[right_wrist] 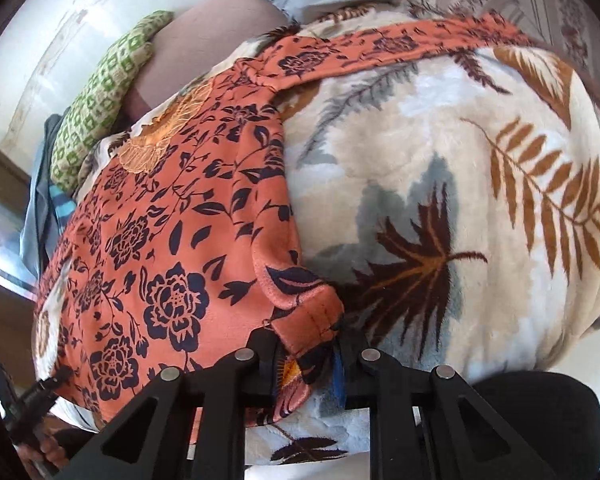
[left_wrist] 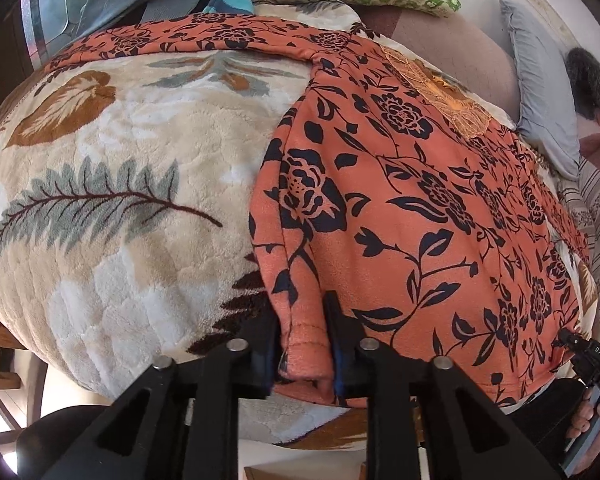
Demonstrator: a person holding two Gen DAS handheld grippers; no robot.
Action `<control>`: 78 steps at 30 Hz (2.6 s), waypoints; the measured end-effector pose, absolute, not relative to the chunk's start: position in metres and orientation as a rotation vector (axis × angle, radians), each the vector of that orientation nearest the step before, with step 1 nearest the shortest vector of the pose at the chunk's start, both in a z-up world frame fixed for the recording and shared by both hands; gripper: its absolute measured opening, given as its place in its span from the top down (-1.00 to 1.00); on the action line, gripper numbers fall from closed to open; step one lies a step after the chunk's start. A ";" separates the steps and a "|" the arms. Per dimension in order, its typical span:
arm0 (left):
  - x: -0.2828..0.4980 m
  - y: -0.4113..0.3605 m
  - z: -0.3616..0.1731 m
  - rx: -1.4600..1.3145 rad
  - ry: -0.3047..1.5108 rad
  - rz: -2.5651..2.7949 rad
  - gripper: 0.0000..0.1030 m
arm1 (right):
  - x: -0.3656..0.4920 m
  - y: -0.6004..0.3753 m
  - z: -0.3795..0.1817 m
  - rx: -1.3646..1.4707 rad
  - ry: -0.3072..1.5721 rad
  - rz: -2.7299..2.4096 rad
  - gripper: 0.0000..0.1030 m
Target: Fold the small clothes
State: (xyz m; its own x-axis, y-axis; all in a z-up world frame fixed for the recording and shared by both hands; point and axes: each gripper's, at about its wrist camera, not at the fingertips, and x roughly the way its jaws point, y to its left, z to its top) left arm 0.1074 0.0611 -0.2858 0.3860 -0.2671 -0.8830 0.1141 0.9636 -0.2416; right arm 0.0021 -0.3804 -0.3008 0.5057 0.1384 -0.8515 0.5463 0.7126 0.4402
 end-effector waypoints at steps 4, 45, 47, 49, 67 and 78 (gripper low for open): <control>0.108 0.071 -0.286 -0.216 1.154 -0.248 0.83 | 0.007 -0.380 -0.308 0.810 1.041 -0.258 0.61; 0.051 0.112 -0.188 0.014 0.971 -0.153 -0.07 | -0.073 -0.450 -0.253 0.967 1.032 -0.170 0.72; 0.063 0.101 -0.174 0.030 0.918 -0.162 -0.31 | -0.079 -0.467 -0.246 0.996 0.953 -0.170 0.72; 0.078 0.081 -0.167 0.042 0.888 -0.180 -0.42 | -0.080 -0.489 -0.242 1.072 0.863 -0.170 0.60; 0.216 -0.130 -0.301 0.059 0.988 -0.312 -0.70 | 0.059 -0.718 -0.333 1.422 0.459 -0.465 -0.01; 0.239 -0.149 -0.302 0.110 0.987 -0.359 -0.74 | 0.102 -0.765 -0.369 1.364 0.448 -0.596 0.66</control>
State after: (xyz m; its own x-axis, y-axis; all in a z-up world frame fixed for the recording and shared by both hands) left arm 0.2388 -0.1492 -0.3017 0.4980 -0.2461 -0.8315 0.3453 0.9359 -0.0702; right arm 0.1024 -0.7652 -0.3693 0.7738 -0.1346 -0.6190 0.6320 0.0976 0.7688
